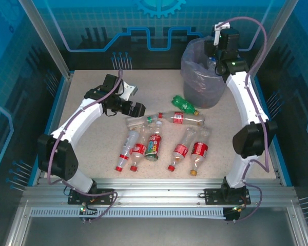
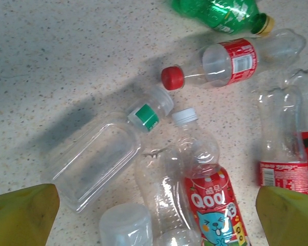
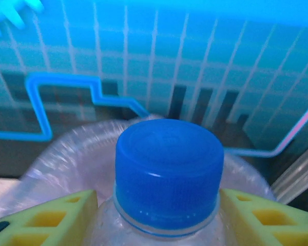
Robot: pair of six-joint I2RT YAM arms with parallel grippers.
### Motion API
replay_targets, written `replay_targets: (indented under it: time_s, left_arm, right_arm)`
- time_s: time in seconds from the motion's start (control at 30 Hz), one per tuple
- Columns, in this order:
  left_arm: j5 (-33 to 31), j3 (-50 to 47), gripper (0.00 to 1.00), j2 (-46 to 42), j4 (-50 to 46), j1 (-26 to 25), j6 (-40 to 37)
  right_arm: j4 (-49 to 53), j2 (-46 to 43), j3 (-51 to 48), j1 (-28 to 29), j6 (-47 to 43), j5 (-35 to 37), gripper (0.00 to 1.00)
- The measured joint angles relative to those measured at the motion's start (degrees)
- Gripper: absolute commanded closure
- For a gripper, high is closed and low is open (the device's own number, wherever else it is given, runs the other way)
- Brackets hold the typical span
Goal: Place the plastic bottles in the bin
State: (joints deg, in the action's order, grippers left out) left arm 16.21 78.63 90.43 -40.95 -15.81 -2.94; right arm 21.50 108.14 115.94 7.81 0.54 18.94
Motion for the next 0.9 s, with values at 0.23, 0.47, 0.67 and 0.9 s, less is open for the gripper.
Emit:
replay_targets:
  time_s: [0.23,0.47,0.67,0.9]
  left_arm:
    - [-2.86,0.0,0.01,0.92,-1.49,0.0,-0.44]
    - [-4.26,0.0,0.01,0.94,-2.34,0.0,-0.61]
    - [-4.87,0.09,0.01,1.36,-2.45,0.0,-0.63]
    - [-4.9,0.11,0.01,1.44,-2.86,0.0,-0.68]
  right_arm:
    - [3.26,6.69,0.0,-2.1,1.03,-0.61,0.57]
    - [4.39,10.95,0.0,-2.89,2.58,-2.27,0.46]
    - [5.73,12.26,0.0,-3.02,3.78,-3.13,0.3]
    - [7.08,12.28,0.59,-3.02,3.98,-3.45,0.16]
